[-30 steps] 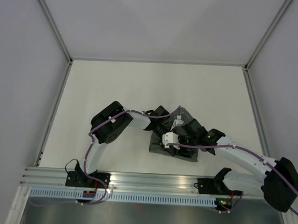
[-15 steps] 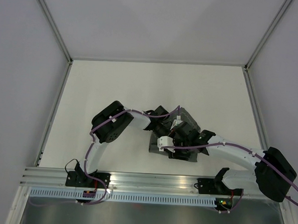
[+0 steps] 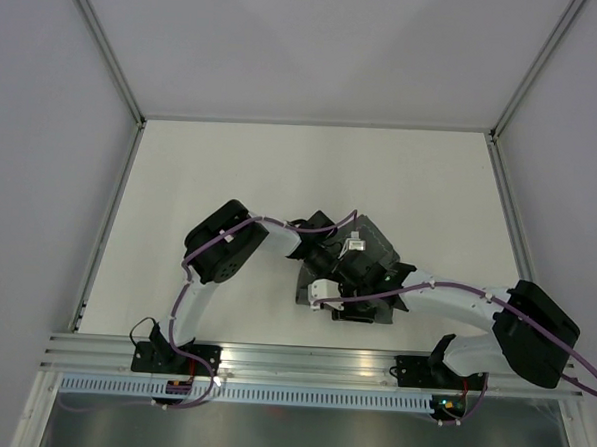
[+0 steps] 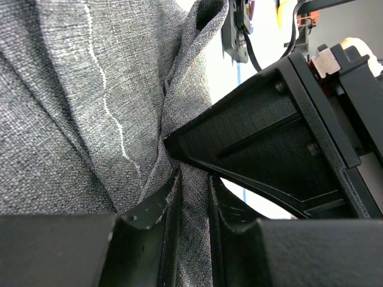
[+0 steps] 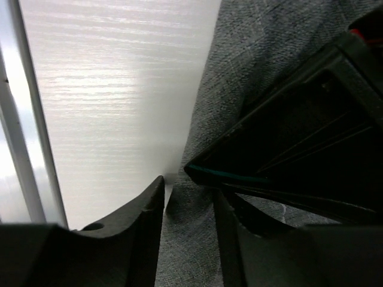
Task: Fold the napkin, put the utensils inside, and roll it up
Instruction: Roll the napkin at the center of the board.
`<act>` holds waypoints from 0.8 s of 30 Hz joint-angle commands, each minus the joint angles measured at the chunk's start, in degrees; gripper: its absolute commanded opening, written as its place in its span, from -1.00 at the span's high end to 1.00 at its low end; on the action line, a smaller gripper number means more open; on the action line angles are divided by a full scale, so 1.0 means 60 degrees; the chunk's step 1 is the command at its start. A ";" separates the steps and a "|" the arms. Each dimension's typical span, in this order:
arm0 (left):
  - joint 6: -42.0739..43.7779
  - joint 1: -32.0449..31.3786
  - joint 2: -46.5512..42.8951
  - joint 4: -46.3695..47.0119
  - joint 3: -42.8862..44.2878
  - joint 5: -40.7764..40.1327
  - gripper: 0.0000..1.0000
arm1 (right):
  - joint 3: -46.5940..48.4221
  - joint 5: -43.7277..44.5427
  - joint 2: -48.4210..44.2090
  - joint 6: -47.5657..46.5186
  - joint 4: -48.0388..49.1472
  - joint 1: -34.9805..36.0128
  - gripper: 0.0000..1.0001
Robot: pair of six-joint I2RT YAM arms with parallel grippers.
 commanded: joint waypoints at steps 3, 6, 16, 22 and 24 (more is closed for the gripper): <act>-0.0095 0.0181 0.0949 -0.0706 -0.0117 -0.2187 0.95 | -0.0339 0.0291 0.0473 0.0020 0.1001 0.0104 0.19; -0.0446 0.0385 0.0920 -0.0502 -0.0014 -0.2275 0.95 | -0.0413 0.0174 0.0531 -0.0170 0.1337 -0.0188 0.23; -0.1399 0.1264 0.0846 -0.0457 0.0615 -0.2378 0.95 | 0.0303 -0.0324 0.1965 -0.0654 0.2495 -0.1126 0.54; -0.1809 0.1894 0.1036 -0.0662 0.1231 -0.2305 0.65 | 0.1022 -0.0807 0.2655 -0.1006 0.2364 -0.2019 0.75; -0.1926 0.2069 0.1008 -0.0488 0.1304 -0.2246 0.54 | 0.1139 -0.0997 0.2873 -0.1137 0.2175 -0.2122 0.85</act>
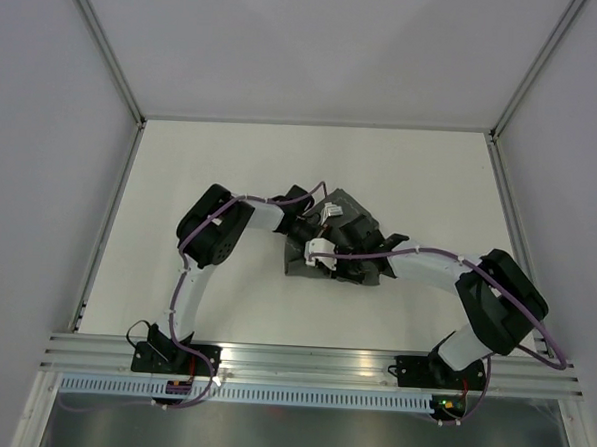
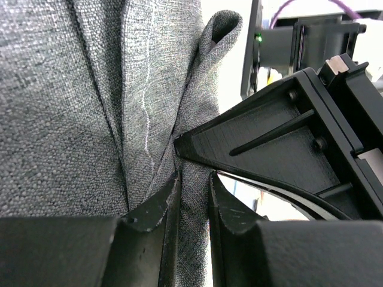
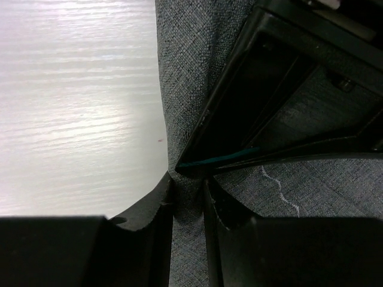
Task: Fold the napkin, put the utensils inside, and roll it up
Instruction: Roll the napkin at the center of the board.
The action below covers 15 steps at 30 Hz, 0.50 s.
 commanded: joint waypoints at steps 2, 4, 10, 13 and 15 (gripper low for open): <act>-0.0499 0.0253 0.0315 0.0526 0.0234 -0.2021 0.41 | 0.0102 -0.0507 0.0962 -0.0515 -0.0012 -0.0247 0.88; -0.0733 0.0268 0.0271 0.0760 0.0292 -0.1844 0.36 | 0.0365 -0.0726 0.1153 -0.0603 -0.0247 -0.0349 0.91; -0.1787 0.0341 -0.0285 0.1728 -0.0103 -0.1843 0.21 | 0.1523 -0.1562 0.2105 -0.0954 -0.1609 -0.0949 0.99; -0.2431 0.0385 -0.0695 0.2429 -0.0497 -0.2179 0.17 | 0.1773 -0.1782 0.2310 -0.0970 -0.1844 -0.1082 0.99; -0.2959 0.0487 -0.1061 0.3147 -0.0936 -0.2283 0.15 | 0.2006 -0.1986 0.2427 -0.1013 -0.2136 -0.1112 0.99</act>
